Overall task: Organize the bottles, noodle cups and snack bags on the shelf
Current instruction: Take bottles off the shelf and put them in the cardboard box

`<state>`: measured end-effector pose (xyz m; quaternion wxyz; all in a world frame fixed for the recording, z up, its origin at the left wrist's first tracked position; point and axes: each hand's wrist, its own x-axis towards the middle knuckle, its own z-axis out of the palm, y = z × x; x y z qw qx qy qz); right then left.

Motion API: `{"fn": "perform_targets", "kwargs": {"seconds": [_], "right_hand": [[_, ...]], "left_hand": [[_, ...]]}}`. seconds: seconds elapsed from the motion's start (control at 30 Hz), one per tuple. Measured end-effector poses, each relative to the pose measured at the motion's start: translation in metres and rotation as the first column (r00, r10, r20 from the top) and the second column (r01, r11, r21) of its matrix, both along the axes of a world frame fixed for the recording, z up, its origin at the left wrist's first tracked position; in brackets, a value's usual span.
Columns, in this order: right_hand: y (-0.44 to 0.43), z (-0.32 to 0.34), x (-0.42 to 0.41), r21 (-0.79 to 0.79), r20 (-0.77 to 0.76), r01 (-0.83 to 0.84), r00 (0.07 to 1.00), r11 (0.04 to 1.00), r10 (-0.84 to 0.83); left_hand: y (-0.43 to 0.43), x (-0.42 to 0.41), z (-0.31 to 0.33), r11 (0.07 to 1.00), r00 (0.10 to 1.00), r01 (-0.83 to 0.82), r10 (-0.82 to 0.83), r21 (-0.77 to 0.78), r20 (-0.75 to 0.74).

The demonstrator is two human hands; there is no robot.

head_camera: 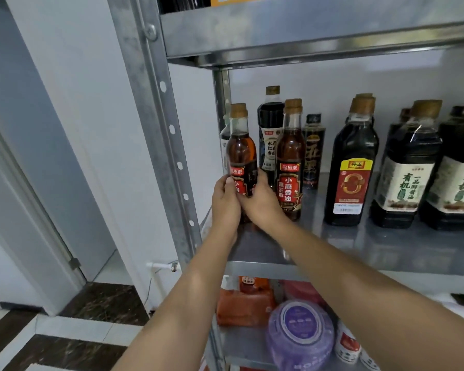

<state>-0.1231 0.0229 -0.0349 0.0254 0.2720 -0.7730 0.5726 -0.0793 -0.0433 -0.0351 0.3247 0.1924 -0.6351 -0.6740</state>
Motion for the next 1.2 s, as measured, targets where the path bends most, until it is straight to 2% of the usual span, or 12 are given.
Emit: {"fn": "perform_targets", "kwargs": {"seconds": [0.2, 0.37, 0.5, 0.83, 1.2], "right_hand": [[0.025, 0.003, 0.015, -0.049, -0.035, -0.130, 0.991, 0.990, 0.129], [0.067, 0.003, 0.038, -0.124, 0.026, -0.252, 0.966, 0.960, 0.257], [0.094, -0.006, 0.035, -0.199, 0.084, -0.289, 0.947, 0.936, 0.310], [0.112, -0.024, 0.026, -0.314, 0.114, -0.276, 0.939, 0.908, 0.325], [0.116, -0.027, 0.021, -0.340, 0.163, -0.332, 0.900, 0.880, 0.403]], "left_hand": [[0.004, 0.025, 0.007, 0.990, 0.990, 0.129, -0.132, -0.047, -0.050], [0.019, 0.062, 0.012, 0.950, 0.945, 0.304, -0.310, -0.076, -0.099], [0.030, 0.062, 0.014, 0.909, 0.908, 0.403, -0.411, -0.104, -0.075], [0.046, 0.042, 0.006, 0.921, 0.919, 0.380, -0.386, -0.086, -0.079], [0.045, 0.042, 0.015, 0.928, 0.934, 0.350, -0.356, -0.127, -0.026]]}}
